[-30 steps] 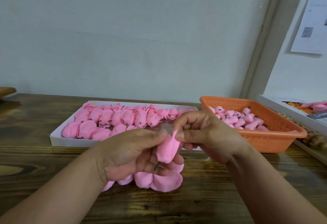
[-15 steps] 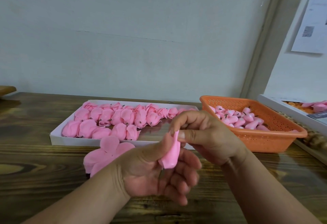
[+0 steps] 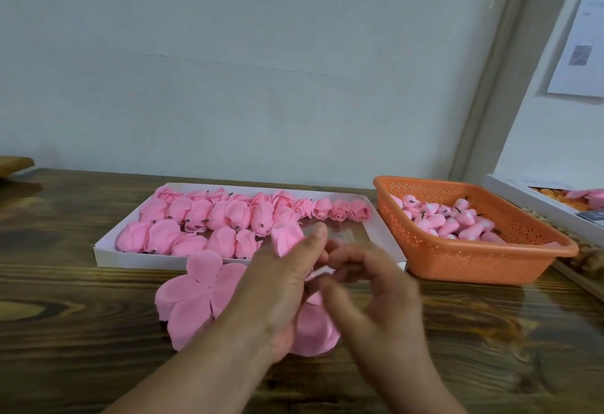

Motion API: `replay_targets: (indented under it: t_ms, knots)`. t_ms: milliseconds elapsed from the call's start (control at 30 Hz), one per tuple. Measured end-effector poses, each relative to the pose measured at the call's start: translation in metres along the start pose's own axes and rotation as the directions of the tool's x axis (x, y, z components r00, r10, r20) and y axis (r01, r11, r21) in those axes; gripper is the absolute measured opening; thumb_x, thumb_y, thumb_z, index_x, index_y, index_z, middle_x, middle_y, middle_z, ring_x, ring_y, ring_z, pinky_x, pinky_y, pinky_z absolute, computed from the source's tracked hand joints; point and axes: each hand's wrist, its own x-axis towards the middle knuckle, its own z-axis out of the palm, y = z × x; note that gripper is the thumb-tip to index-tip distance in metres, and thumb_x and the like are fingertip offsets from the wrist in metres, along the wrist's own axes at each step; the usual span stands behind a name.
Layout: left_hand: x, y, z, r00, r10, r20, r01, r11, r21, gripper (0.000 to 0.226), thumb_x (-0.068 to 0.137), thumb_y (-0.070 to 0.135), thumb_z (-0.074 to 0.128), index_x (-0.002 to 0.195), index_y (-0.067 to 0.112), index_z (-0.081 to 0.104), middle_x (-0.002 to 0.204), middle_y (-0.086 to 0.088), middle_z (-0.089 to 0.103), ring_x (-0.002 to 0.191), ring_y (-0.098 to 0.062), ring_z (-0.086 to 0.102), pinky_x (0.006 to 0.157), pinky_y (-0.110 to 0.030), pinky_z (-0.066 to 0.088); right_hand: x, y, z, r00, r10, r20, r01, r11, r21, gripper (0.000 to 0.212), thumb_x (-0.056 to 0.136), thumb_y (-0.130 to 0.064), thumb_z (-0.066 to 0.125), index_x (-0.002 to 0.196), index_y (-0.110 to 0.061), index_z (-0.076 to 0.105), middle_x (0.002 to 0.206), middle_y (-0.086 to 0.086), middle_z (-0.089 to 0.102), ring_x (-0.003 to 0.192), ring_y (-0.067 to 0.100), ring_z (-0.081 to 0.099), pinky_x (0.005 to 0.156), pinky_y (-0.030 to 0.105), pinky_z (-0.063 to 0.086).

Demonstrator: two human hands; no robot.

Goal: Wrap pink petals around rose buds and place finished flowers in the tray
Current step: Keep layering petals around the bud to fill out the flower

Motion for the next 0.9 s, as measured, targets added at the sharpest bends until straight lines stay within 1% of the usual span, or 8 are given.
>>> replay_targets:
  t_ms: [67, 200, 400, 533, 633, 767, 833, 900]
  knots:
    - [-0.003, 0.001, 0.004, 0.999, 0.031, -0.026, -0.031, 0.999, -0.023, 0.027, 0.062, 0.041, 0.069, 0.063, 0.014, 0.073, 0.083, -0.005, 0.075, 0.072, -0.017, 0.072, 0.059, -0.029, 0.058, -0.008, -0.001, 0.011, 0.998, -0.059, 0.026, 0.062, 0.991, -0.118, 0.027, 0.068, -0.023, 0.067, 0.092, -0.013, 0.064, 0.088, -0.01, 0.066, 0.079, 0.0, 0.062, 0.073, 0.011, 0.047]
    - [-0.011, 0.003, 0.01, 0.999, 0.022, -0.044, -0.022, 1.0, 0.001, 0.052, 0.061, 0.052, 0.066, 0.1, 0.018, 0.071, 0.088, 0.004, 0.076, 0.072, -0.007, 0.072, 0.049, -0.02, 0.053, -0.006, -0.006, 0.017, 0.99, -0.139, -0.031, 0.133, 0.978, -0.161, 0.025, 0.072, -0.018, 0.065, 0.096, -0.011, 0.065, 0.086, -0.006, 0.066, 0.078, 0.002, 0.061, 0.071, 0.014, 0.049]
    - [-0.017, 0.0, 0.006, 0.99, -0.067, 0.127, 0.064, 0.997, 0.031, 0.049, 0.048, 0.057, 0.07, 0.087, 0.028, 0.076, 0.096, 0.005, 0.076, 0.088, -0.012, 0.072, 0.084, -0.04, 0.057, -0.007, -0.011, 0.014, 0.983, -0.176, -0.052, 0.165, 0.973, -0.163, 0.021, 0.074, -0.021, 0.062, 0.095, -0.022, 0.066, 0.076, -0.011, 0.063, 0.072, -0.002, 0.059, 0.067, 0.004, 0.043]
    - [-0.016, 0.005, -0.004, 0.936, -0.121, 0.332, 0.11, 0.993, 0.051, 0.036, 0.059, 0.037, 0.084, 0.086, 0.014, 0.077, 0.086, -0.005, 0.074, 0.078, -0.013, 0.071, 0.065, -0.03, 0.058, -0.009, -0.011, 0.002, 0.987, 0.141, 0.082, -0.155, 0.968, 0.199, 0.021, 0.067, -0.019, 0.069, 0.087, -0.019, 0.069, 0.071, 0.007, 0.066, 0.063, 0.018, 0.062, 0.06, 0.029, 0.052]
    - [-0.014, -0.001, -0.009, 0.955, -0.074, 0.288, 0.051, 0.995, 0.087, 0.034, 0.064, 0.031, 0.08, 0.091, 0.01, 0.077, 0.087, -0.01, 0.074, 0.08, -0.017, 0.072, 0.066, -0.027, 0.057, -0.009, -0.009, -0.005, 0.916, 0.29, 0.278, -0.371, 0.875, 0.31, 0.02, 0.068, -0.003, 0.07, 0.087, -0.009, 0.071, 0.077, 0.02, 0.069, 0.076, 0.041, 0.064, 0.071, 0.048, 0.053]
    - [-0.005, -0.005, -0.013, 0.991, 0.089, 0.098, -0.115, 0.947, 0.299, 0.027, 0.072, 0.039, 0.08, 0.084, 0.015, 0.076, 0.089, -0.007, 0.075, 0.089, -0.024, 0.071, 0.086, -0.048, 0.056, 0.006, -0.009, -0.025, 0.936, 0.274, 0.223, -0.307, 0.943, 0.129, 0.024, 0.072, -0.001, 0.075, 0.085, -0.02, 0.074, 0.076, 0.006, 0.072, 0.072, 0.027, 0.066, 0.068, 0.037, 0.053]
    - [0.0, -0.006, -0.016, 0.978, 0.196, 0.065, -0.203, 0.854, 0.48, 0.015, 0.082, 0.031, 0.073, 0.076, 0.017, 0.073, 0.074, 0.0, 0.074, 0.075, -0.016, 0.072, 0.076, -0.038, 0.058, 0.022, -0.014, -0.033, 0.964, 0.185, 0.19, -0.187, 0.982, -0.005, 0.02, 0.065, -0.022, 0.077, 0.084, -0.026, 0.072, 0.077, -0.003, 0.068, 0.067, 0.017, 0.061, 0.062, 0.029, 0.05]
    - [0.001, -0.003, -0.014, 0.961, 0.245, 0.126, -0.273, 0.777, 0.567, 0.027, 0.086, 0.008, 0.067, 0.063, 0.022, 0.066, 0.056, 0.014, 0.067, 0.054, 0.001, 0.063, 0.055, -0.016, 0.051, 0.037, -0.017, -0.031, 0.931, 0.151, 0.331, -0.113, 0.985, -0.13, 0.039, 0.059, -0.039, 0.08, 0.095, -0.031, 0.067, 0.079, -0.007, 0.064, 0.067, 0.009, 0.054, 0.06, 0.026, 0.049]
